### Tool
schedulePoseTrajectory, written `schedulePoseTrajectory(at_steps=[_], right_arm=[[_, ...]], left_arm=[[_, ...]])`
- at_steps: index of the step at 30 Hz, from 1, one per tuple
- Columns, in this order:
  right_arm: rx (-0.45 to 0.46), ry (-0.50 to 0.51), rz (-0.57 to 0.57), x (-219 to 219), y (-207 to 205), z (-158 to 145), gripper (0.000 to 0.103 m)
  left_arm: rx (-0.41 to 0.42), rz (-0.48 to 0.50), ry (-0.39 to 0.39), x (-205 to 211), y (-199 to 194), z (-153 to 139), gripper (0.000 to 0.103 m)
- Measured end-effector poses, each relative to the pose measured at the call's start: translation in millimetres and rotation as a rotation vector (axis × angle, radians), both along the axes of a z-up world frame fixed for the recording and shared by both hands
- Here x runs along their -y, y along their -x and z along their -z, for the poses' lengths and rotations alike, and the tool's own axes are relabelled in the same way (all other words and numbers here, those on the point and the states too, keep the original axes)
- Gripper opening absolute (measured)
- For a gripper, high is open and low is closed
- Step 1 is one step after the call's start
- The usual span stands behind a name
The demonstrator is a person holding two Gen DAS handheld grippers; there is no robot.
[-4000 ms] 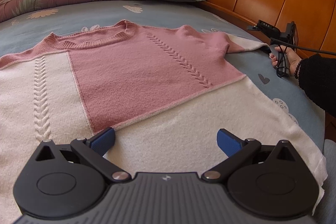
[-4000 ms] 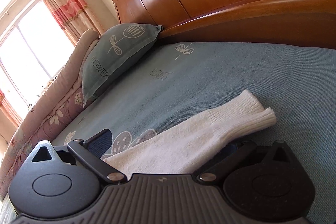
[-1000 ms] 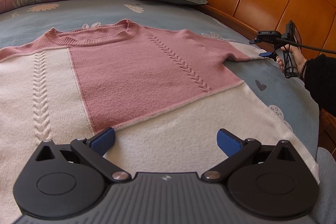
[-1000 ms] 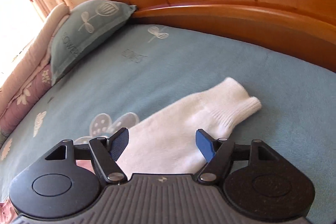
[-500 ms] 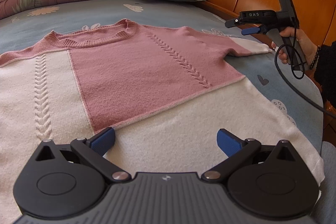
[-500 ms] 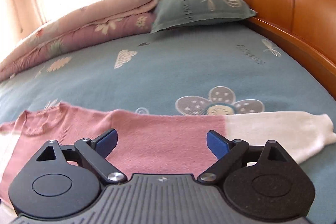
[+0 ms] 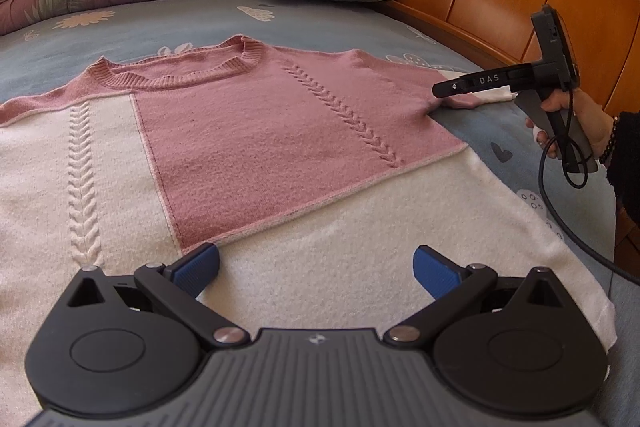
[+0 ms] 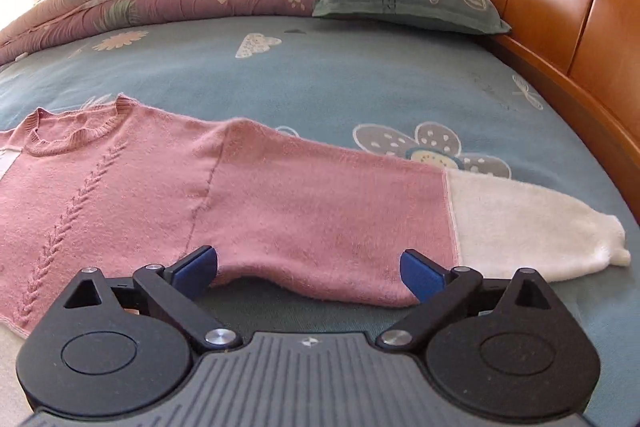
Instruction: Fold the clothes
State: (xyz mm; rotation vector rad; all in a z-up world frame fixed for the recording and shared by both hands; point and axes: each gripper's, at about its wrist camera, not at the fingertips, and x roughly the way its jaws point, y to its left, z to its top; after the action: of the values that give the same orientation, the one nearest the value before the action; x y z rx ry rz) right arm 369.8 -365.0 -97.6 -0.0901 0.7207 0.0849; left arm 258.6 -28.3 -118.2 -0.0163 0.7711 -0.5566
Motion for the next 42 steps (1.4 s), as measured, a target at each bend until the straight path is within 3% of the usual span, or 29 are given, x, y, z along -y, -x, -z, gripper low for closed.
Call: schedulePoseTrajectory(at_steps=[2, 5, 11, 17, 20, 24, 28, 34, 38, 42], right_arm=[[0.023, 0.047, -0.018, -11.6, -6.4, -5.0, 0.1], [-0.047, 0.134, 0.002, -19.9, -26.8, 13.7, 0.1], [-0.076, -0.047, 0.204, 29.4, -41.5, 26.2, 0.103], [-0.038, -0.154, 0.189, 13.0, -52.8, -5.5, 0.103], [-0.052, -0.147, 0.171, -11.0, -78.0, -12.6, 0.103], [-0.122, -0.121, 0.236, -29.4, -117.1, 11.1, 0.103], [-0.083, -0.056, 0.282, -36.1, -134.7, 29.4, 0.103], [-0.106, -0.119, 0.286, -29.9, -140.4, 11.4, 0.103], [-0.101, -0.204, 0.128, -52.3, -107.2, -17.7, 0.103], [-0.132, -0.184, -0.052, -86.3, -77.3, -26.8, 0.103]], left_arm=[[-0.005, -0.003, 0.013, -1.5, -0.4, 0.3, 0.102], [-0.002, 0.001, 0.006, -0.4, 0.1, 0.6, 0.102], [-0.011, 0.003, 0.008, -2.0, -0.9, -0.5, 0.102], [-0.015, -0.096, 0.026, -16.2, -3.7, -14.3, 0.102], [0.026, -0.14, 0.016, -32.2, -6.4, -23.4, 0.102], [-0.015, -0.211, 0.034, -50.4, -16.8, -19.7, 0.102], [-0.05, -0.227, 0.012, -51.3, -23.5, -12.2, 0.102], [-0.057, -0.227, 0.012, -50.8, -21.7, -12.2, 0.102], [-0.052, -0.234, 0.044, -53.9, -18.7, -18.8, 0.102], [-0.074, -0.25, 0.043, -54.2, -18.6, -18.1, 0.102]])
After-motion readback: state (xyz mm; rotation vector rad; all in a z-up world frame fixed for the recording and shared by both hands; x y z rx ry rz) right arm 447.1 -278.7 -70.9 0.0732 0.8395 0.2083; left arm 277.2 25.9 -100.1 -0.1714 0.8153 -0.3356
